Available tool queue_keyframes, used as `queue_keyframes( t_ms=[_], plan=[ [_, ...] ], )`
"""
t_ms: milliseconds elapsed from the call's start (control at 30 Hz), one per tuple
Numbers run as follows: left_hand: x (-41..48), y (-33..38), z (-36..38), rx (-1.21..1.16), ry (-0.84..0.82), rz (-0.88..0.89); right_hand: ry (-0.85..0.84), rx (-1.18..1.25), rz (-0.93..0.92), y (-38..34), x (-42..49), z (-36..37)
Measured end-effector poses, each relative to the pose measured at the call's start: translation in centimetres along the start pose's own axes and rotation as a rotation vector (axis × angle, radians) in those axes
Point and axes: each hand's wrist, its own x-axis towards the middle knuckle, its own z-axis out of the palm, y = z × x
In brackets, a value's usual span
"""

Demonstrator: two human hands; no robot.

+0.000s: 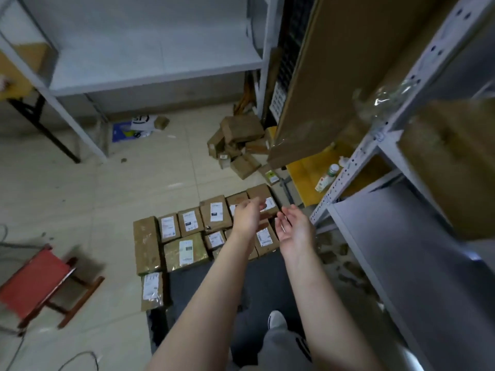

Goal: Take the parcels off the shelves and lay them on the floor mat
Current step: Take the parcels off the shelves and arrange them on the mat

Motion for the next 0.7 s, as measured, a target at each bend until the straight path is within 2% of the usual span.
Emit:
queue_keyframes(
  t_ms=[400,700],
  plan=[
    [-7.0,1.0,5.1,0.232,-0.316,0.064,0.128,0.361,-0.159,-4.1,-7.2,-6.8],
    [-12.1,0.2,13.9,0.327,-0.526,0.105,0.194,0.524,-0.302,-11.2,-10.6,-12.3]
  ],
)
